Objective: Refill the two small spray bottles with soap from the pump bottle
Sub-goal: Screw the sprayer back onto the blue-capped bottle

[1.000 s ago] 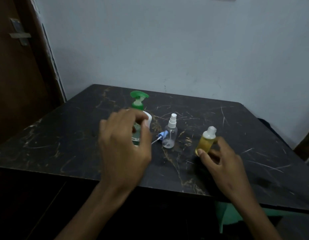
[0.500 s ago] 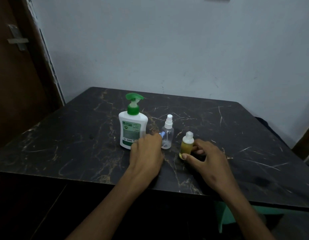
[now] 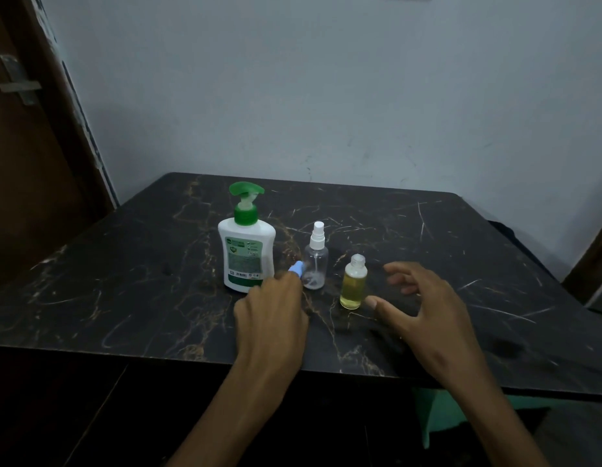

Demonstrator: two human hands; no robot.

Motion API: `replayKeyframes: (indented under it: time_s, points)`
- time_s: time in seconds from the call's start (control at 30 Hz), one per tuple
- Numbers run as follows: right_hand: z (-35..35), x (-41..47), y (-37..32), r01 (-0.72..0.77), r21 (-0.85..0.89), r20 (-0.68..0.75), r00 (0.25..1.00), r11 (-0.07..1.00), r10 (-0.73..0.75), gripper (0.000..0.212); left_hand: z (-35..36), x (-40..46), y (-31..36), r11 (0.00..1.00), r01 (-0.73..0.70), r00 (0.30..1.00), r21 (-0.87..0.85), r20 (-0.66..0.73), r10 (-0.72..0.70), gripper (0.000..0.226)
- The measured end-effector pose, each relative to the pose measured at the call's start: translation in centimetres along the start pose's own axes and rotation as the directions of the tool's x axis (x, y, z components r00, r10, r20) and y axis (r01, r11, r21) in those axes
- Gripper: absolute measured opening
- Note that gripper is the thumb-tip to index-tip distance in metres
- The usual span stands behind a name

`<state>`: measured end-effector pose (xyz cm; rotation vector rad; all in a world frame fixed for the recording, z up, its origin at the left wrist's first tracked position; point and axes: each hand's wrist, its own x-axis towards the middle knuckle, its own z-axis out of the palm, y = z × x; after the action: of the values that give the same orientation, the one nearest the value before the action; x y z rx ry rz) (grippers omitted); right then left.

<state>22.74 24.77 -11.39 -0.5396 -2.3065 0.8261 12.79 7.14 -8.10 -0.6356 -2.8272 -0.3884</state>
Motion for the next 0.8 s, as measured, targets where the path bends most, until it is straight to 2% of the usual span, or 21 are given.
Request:
replayKeyframes:
  time_s: [0.13, 0.27, 0.37, 0.43, 0.6, 0.7, 0.8]
  points:
    - [-1.9, -0.9, -0.9, 0.038, 0.008, -0.061, 0.997, 0.999, -0.038, 0.048, -0.9, -3.3, -1.2, 0.993, 0.096, 0.995, -0.064, -0.003, -0.097, 0.02]
    - [-2.9, -1.5, -2.6, 0.105, 0.016, -0.032, 0.994, 0.994, -0.104, 0.044, -1.5, -6.5, -1.7, 0.971, 0.142, 0.989, -0.191, -0.019, -0.149, 0.023]
    - [-3.5, -1.4, -3.9, 0.146, 0.084, 0.06, 0.987, 0.986, -0.152, 0.04, -0.9, -7.5, -1.3, 0.906, -0.056, 0.982, -0.42, -0.188, -0.026, 0.005]
    - [-3.8, -1.0, -4.6, 0.157, 0.143, 0.146, 0.973, 0.977, -0.177, 0.038, -0.3, -7.4, -0.9, 0.835, -0.189, 0.952, -0.517, -0.306, 0.026, 0.009]
    - [-5.1, 0.5, -6.1, 0.151, 0.3, 0.3, 0.922, 0.942, -0.244, 0.029, 1.0, -5.3, 0.5, 0.586, -0.284, 0.952, -0.759, -0.297, 0.076, 0.013]
    - [-6.2, 1.7, -6.8, 0.17, 0.314, 0.295, 0.918, 0.934, -0.266, 0.021, 1.1, -3.8, 1.2, 0.533, -0.301, 0.951, -0.791, -0.289, 0.109, 0.015]
    - [-7.1, 3.3, -7.2, 0.218, 0.23, 0.26, 0.926, 0.948, -0.276, 0.014, 1.3, -1.7, 1.6, 0.521, -0.298, 0.954, -0.8, -0.263, 0.142, 0.006]
